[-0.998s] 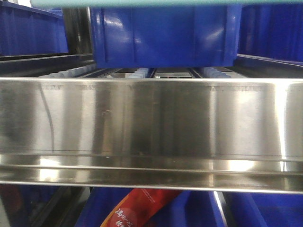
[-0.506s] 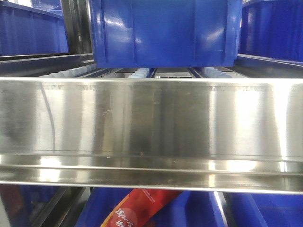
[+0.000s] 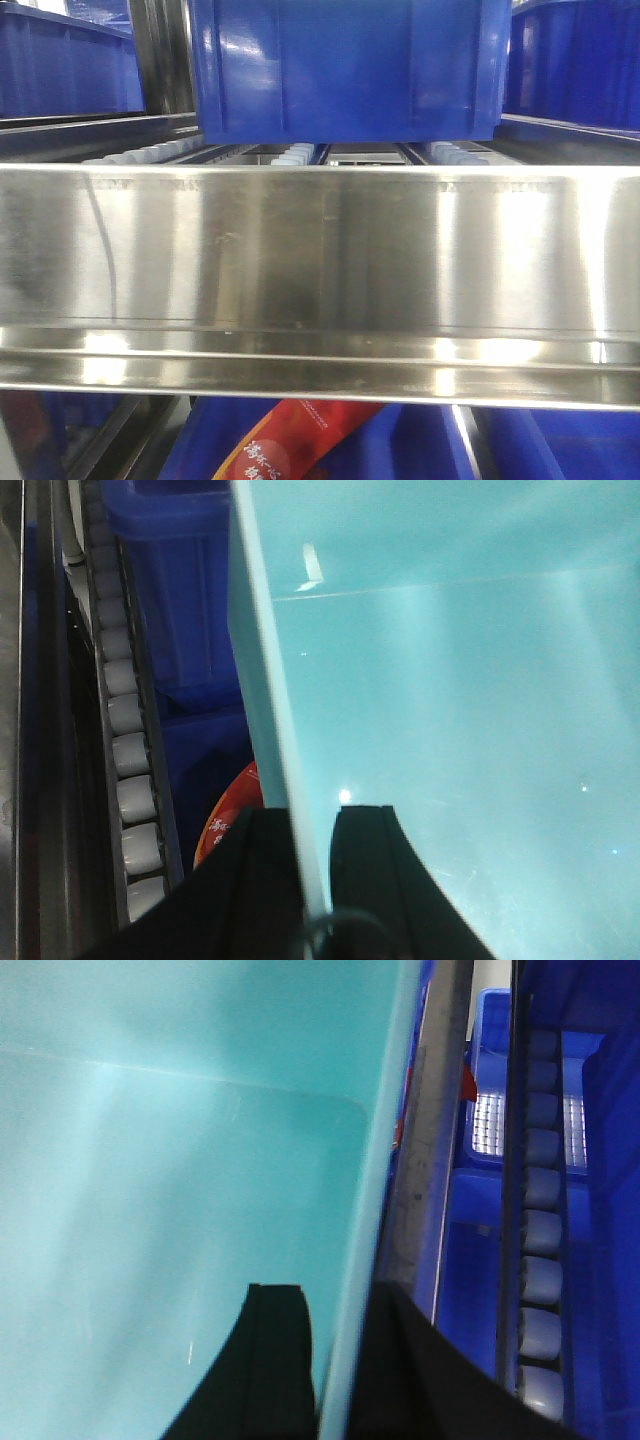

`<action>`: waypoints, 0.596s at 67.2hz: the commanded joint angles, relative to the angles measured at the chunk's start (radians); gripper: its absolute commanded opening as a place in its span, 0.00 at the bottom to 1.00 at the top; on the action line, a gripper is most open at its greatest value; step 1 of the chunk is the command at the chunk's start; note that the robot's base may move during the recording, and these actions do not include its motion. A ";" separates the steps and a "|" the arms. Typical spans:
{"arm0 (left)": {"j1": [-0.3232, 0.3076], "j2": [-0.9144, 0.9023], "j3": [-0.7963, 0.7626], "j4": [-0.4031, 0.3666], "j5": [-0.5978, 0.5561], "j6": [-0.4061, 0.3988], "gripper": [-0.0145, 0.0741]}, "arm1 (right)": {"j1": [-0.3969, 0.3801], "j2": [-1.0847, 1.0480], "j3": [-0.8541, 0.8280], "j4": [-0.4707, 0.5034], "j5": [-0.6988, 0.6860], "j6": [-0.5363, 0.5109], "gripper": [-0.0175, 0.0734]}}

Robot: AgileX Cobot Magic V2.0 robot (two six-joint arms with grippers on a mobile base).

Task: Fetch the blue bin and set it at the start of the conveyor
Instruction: 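Lift the light-blue bin with both grippers and pull it off the shelf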

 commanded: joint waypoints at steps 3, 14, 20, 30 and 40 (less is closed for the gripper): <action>0.001 -0.019 -0.014 0.025 -0.018 0.015 0.04 | -0.005 -0.011 -0.007 -0.048 -0.013 -0.021 0.03; 0.001 -0.019 -0.014 0.025 -0.018 0.015 0.04 | -0.005 -0.011 -0.007 -0.048 -0.013 -0.021 0.03; 0.001 -0.019 -0.014 0.025 -0.018 0.015 0.04 | -0.005 -0.011 -0.007 -0.048 -0.013 -0.021 0.03; 0.001 -0.019 -0.014 0.025 -0.018 0.015 0.04 | -0.005 -0.011 -0.007 -0.048 -0.013 -0.021 0.03; 0.001 -0.019 -0.014 0.029 -0.018 0.015 0.04 | -0.005 -0.011 -0.007 -0.048 -0.013 -0.021 0.03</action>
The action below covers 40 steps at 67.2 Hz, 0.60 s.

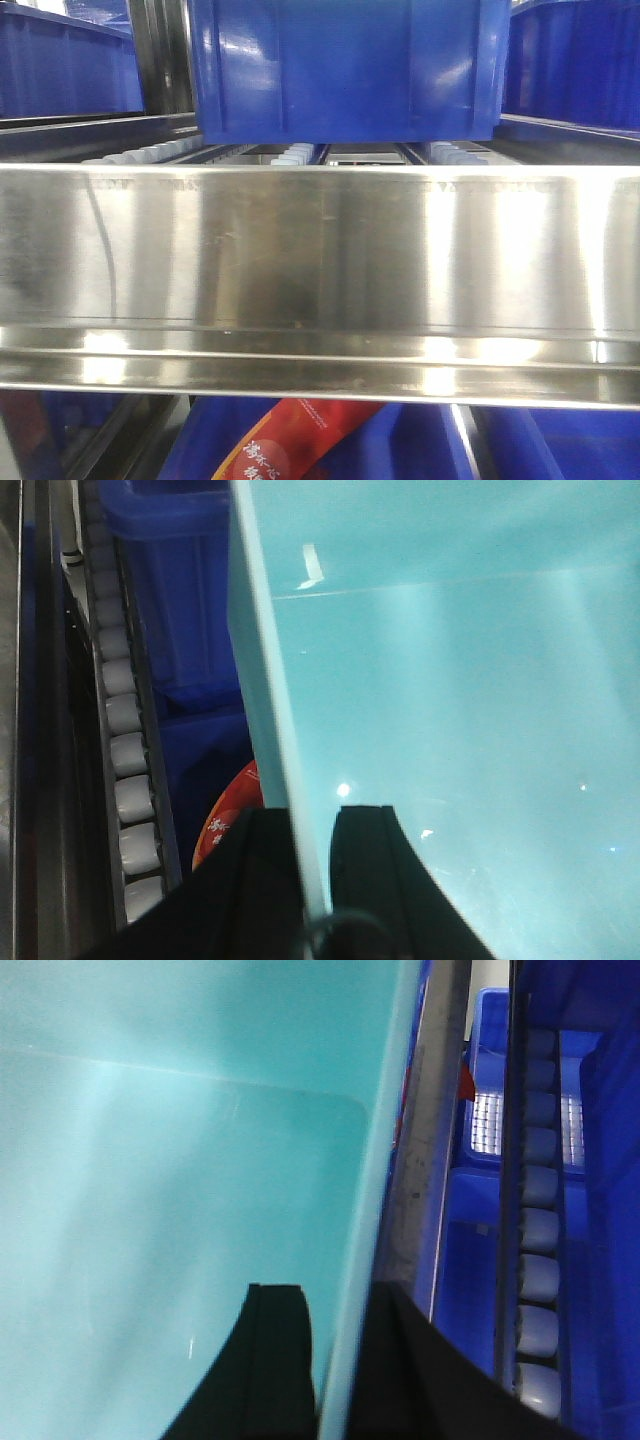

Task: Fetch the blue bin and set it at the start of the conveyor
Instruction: 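Lift the light-blue bin with both grippers and pull it off the shelf, then hold the bin in both grippers while the base backs away from the shelf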

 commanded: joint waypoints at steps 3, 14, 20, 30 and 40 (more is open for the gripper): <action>0.001 -0.019 -0.014 0.035 -0.018 0.015 0.04 | -0.005 -0.011 -0.007 -0.048 -0.013 -0.021 0.03; 0.001 -0.019 -0.014 0.043 -0.018 0.015 0.04 | -0.005 -0.011 -0.007 -0.048 -0.013 -0.021 0.03; 0.001 -0.019 -0.014 0.043 -0.018 0.015 0.04 | -0.005 -0.011 -0.007 -0.048 -0.013 -0.021 0.03; 0.001 -0.019 -0.014 0.043 -0.018 0.015 0.04 | -0.005 -0.011 -0.007 -0.048 -0.013 -0.021 0.03; 0.001 -0.019 -0.014 0.043 -0.018 0.015 0.04 | -0.005 -0.011 -0.007 -0.048 -0.013 -0.021 0.03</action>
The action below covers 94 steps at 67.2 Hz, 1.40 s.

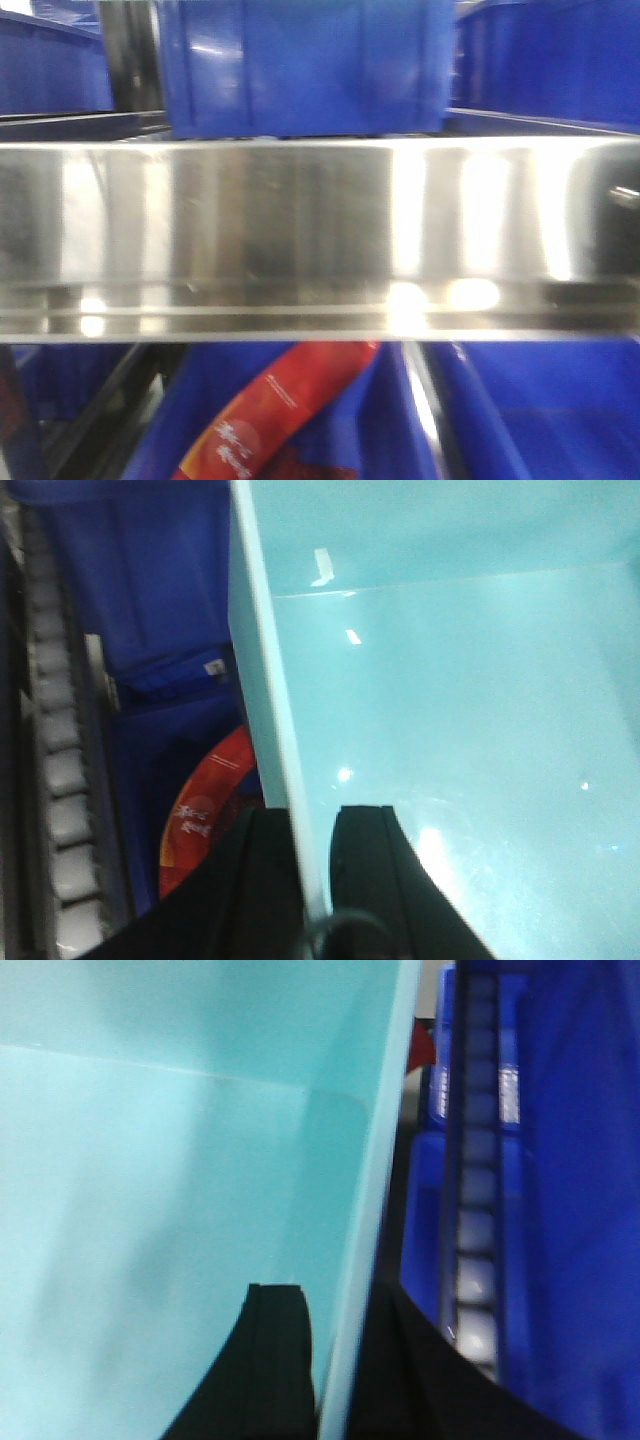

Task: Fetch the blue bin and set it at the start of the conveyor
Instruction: 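Hold the bin in both grippers while the base backs away from the shelf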

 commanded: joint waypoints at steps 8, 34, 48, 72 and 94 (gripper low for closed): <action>0.001 -0.019 -0.014 0.038 -0.018 0.015 0.04 | -0.006 -0.011 -0.007 -0.048 -0.013 -0.021 0.03; 0.001 -0.019 -0.014 0.038 -0.018 0.015 0.04 | -0.006 -0.011 -0.007 -0.048 -0.013 -0.021 0.03; 0.001 -0.019 -0.014 0.038 -0.018 0.015 0.04 | -0.006 -0.011 -0.007 -0.048 -0.013 -0.021 0.03; 0.001 -0.019 -0.014 0.038 -0.018 0.015 0.04 | -0.006 -0.011 -0.007 -0.048 -0.013 -0.021 0.03; 0.001 -0.019 -0.014 0.038 -0.018 0.015 0.04 | -0.006 -0.011 -0.007 -0.048 -0.013 -0.021 0.03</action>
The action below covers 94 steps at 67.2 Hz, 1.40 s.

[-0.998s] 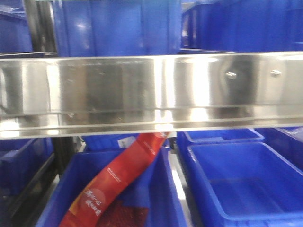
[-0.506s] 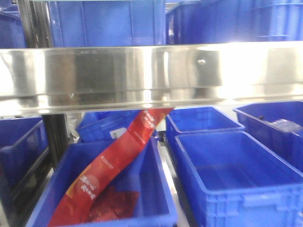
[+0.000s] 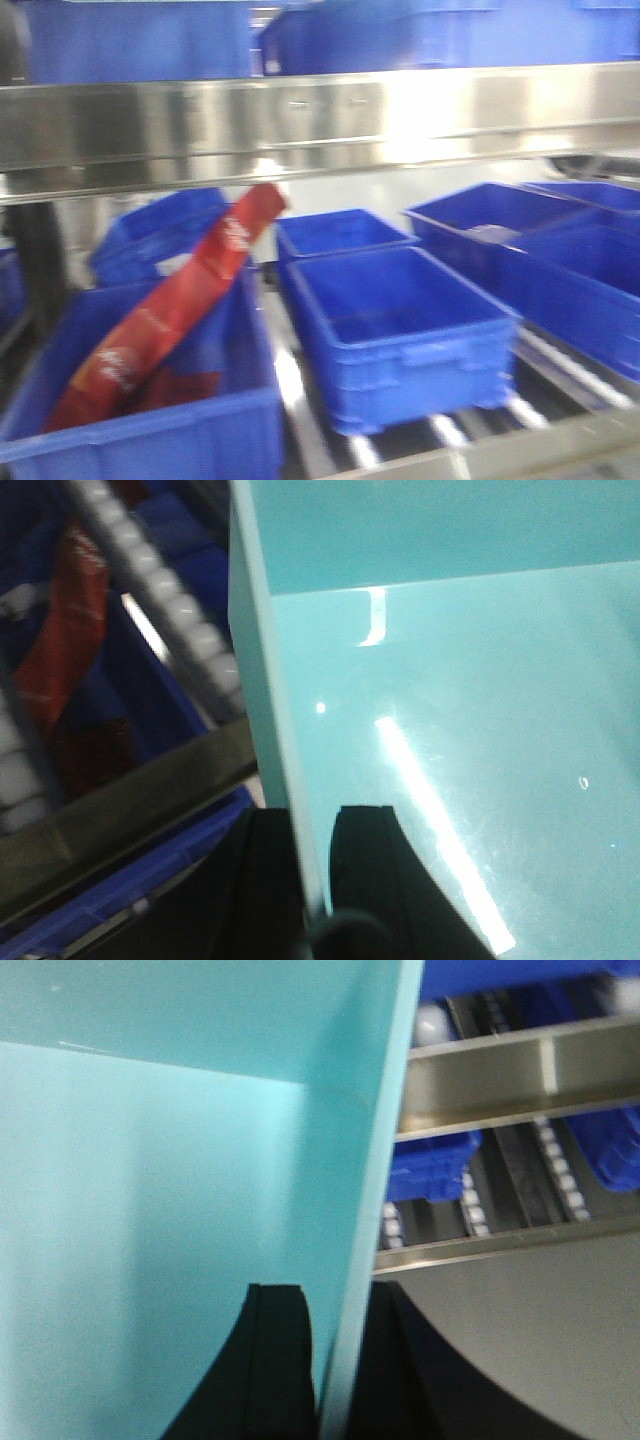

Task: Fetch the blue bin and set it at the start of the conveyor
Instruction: 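Hold the bin in both grippers while the base backs away from the shelf, then carry the bin in both grippers while driving across the floor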

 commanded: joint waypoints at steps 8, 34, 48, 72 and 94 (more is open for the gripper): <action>0.001 -0.019 -0.014 0.037 -0.020 0.015 0.04 | -0.009 -0.011 -0.007 -0.048 -0.013 -0.021 0.03; 0.001 -0.019 -0.014 0.037 -0.020 0.015 0.04 | -0.009 -0.011 -0.007 -0.048 -0.015 -0.021 0.03; 0.001 -0.019 -0.014 0.037 -0.020 0.015 0.04 | -0.009 -0.011 -0.007 -0.048 -0.015 -0.021 0.03; 0.001 -0.019 -0.014 0.037 -0.020 0.015 0.04 | -0.009 -0.011 -0.007 -0.048 -0.015 -0.021 0.03; 0.001 -0.019 -0.014 0.037 -0.020 0.015 0.04 | -0.009 -0.011 -0.007 -0.048 -0.015 -0.021 0.03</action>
